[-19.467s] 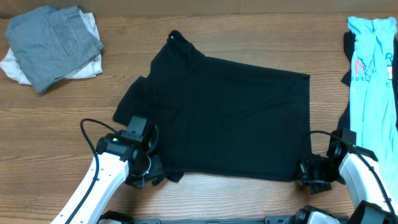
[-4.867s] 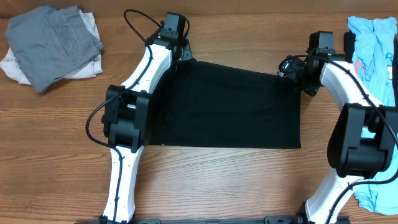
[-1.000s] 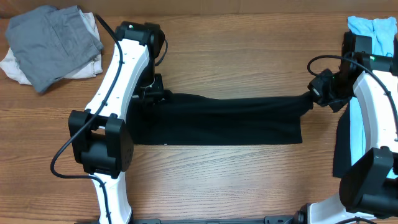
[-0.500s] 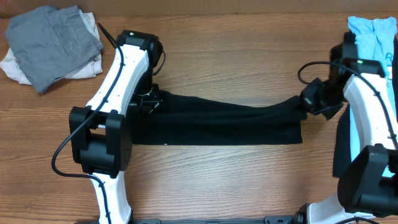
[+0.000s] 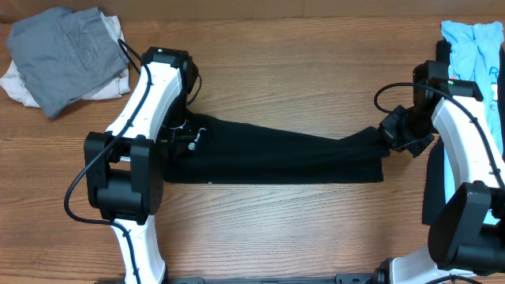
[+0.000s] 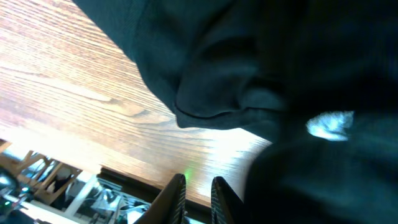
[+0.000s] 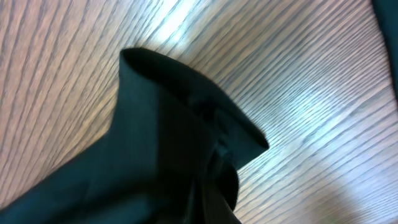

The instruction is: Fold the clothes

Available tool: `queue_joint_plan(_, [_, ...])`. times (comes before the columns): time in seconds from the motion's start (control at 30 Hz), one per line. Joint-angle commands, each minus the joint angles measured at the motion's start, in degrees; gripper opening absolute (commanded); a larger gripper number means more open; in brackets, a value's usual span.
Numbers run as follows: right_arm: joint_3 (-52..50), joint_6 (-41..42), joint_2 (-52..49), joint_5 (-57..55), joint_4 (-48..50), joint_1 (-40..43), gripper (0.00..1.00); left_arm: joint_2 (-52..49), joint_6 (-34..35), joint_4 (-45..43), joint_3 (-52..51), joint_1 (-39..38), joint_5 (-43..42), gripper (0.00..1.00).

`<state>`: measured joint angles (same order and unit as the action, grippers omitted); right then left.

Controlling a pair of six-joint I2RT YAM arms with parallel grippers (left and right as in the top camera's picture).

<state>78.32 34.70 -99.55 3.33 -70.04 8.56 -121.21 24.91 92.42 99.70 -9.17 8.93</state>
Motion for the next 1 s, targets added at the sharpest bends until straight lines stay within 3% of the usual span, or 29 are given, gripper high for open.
queue_joint_plan(0.0, [-0.76, 0.07, 0.52, -2.64, 0.52, 0.66, 0.19, -0.09, -0.52, -0.31, -1.75, 0.90, 1.99, 0.30])
queue_joint_plan(0.1, [-1.57, -0.20, 0.42, -2.64, 0.74, 0.66, 0.63, -0.09, -0.72, -0.31, -1.84, 0.90, 1.99, 0.52])
queue_joint_plan(0.13, [-1.77, -0.24, 0.42, -2.67, 0.72, 0.66, 0.77, -0.09, -0.74, -0.33, -1.84, 0.90, 2.01, 0.54])
queue_joint_plan(0.2, [-1.86, -0.59, 0.44, -2.69, 0.59, 0.68, 0.90, -0.07, -1.14, -1.01, -1.77, 0.90, 1.99, 0.49])
queue_joint_plan(0.47, [-1.79, -0.59, 0.44, -1.77, 1.88, 0.68, 0.94, 0.33, -1.29, 0.02, 3.39, 0.81, 0.81, 0.43])
queue_joint_plan(0.63, [-1.79, -0.59, 0.44, -1.77, 2.45, 0.46, 0.95, 2.97, -8.90, -4.46, 5.66, -0.15, -12.39, 0.43])
queue_joint_plan(0.77, [-1.79, -0.59, 0.44, -1.77, 2.99, 0.46, 0.96, 3.15, -10.19, -7.58, 5.18, -1.81, -14.08, 0.55])
queue_joint_plan(0.97, [-1.79, -0.59, 0.44, -1.77, 3.69, 0.46, 0.96, 3.13, -10.38, -12.28, 3.32, -2.49, -15.02, 0.55])
